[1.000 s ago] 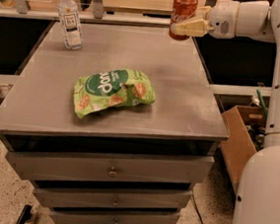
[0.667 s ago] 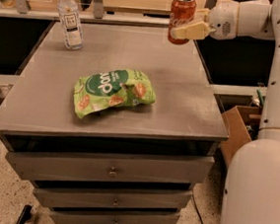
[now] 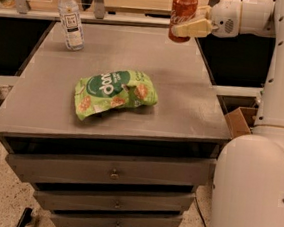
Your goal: Pick coke can
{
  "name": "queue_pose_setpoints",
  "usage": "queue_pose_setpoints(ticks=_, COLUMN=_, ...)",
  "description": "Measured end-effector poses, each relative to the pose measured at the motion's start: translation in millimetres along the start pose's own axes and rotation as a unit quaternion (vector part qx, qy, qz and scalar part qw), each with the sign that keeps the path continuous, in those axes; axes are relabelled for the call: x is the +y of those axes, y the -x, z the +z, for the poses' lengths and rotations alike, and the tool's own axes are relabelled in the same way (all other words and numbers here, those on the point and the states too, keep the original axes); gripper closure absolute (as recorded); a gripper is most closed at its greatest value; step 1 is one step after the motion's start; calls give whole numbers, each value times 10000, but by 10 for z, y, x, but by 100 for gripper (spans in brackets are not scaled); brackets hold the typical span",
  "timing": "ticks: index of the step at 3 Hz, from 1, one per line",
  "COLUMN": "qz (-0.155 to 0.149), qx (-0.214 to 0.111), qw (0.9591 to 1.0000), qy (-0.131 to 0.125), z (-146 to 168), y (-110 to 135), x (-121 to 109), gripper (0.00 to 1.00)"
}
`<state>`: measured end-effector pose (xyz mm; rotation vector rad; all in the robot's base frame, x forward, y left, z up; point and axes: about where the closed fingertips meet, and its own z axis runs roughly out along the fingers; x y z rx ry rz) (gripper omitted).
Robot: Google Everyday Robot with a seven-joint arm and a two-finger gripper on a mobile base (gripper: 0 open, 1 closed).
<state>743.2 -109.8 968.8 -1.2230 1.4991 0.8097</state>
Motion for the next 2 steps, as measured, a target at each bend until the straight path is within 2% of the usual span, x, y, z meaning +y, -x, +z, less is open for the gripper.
queue_pose_setpoints(ticks=1, qz=-51, qx=-54, qw=10000, qy=-62, z=58, y=181, x=-39, gripper=100)
queue_pose_setpoints(ticks=2, qz=-51, qx=-55, qw=10000, qy=-62, z=59, y=181, x=-39, gripper=100)
